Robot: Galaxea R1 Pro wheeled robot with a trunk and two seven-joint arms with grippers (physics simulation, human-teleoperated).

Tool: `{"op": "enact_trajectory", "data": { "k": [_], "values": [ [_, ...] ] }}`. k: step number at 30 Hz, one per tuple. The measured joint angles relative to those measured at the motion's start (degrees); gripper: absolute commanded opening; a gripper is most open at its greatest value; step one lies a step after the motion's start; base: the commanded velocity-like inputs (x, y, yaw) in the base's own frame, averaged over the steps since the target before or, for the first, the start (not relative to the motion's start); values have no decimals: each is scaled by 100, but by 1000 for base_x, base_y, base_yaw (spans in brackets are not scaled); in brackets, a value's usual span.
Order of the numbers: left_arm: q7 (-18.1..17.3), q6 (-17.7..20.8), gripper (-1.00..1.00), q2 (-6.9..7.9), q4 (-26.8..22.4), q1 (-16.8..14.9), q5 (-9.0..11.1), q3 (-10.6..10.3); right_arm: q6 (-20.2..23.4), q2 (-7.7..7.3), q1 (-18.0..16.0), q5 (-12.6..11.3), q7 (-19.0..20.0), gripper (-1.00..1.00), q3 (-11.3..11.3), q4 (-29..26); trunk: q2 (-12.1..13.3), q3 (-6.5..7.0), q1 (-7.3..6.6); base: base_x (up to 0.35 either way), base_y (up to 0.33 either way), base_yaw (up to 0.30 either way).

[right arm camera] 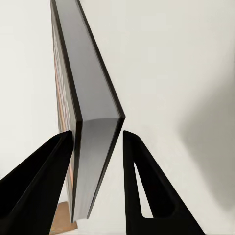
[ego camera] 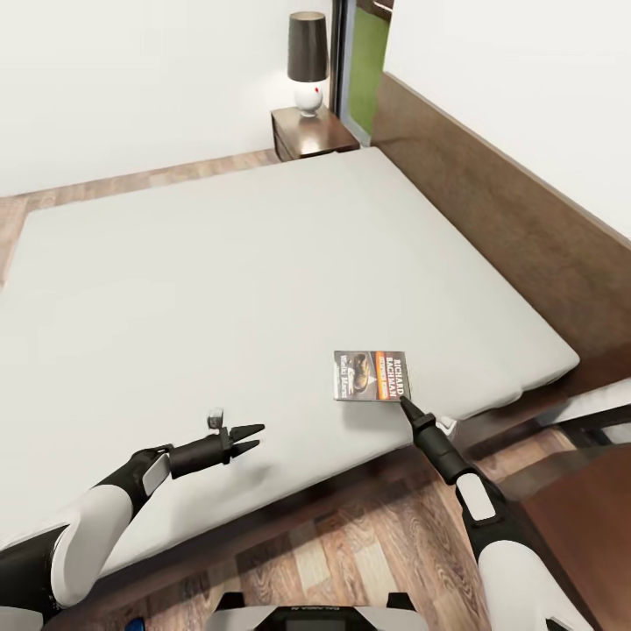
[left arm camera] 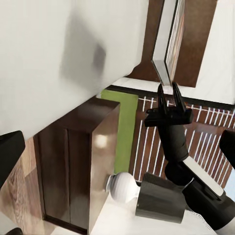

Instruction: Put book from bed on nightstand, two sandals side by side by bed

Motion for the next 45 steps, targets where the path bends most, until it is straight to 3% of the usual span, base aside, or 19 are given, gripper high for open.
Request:
{"op": "enact_trajectory", "data": {
  "k": [20, 39, 45],
  "values": [
    [0, 0, 100, 0, 0, 0, 0, 0, 0, 0, 0, -3, 1, -100, 3, 0, 803, 359, -440, 0, 0, 246],
    [0, -9, 100, 0, 0, 0, 1, 1, 3, 0, 0, -5, -1, -100, 1, -1, 804, 360, -440, 0, 0, 174],
    [0, -6, 100, -2, 0, 0, 0, 1, 3, 0, 0, 2, -2, -100, 3, -1, 1044, 467, -572, 0, 0, 282]
  ]
}}
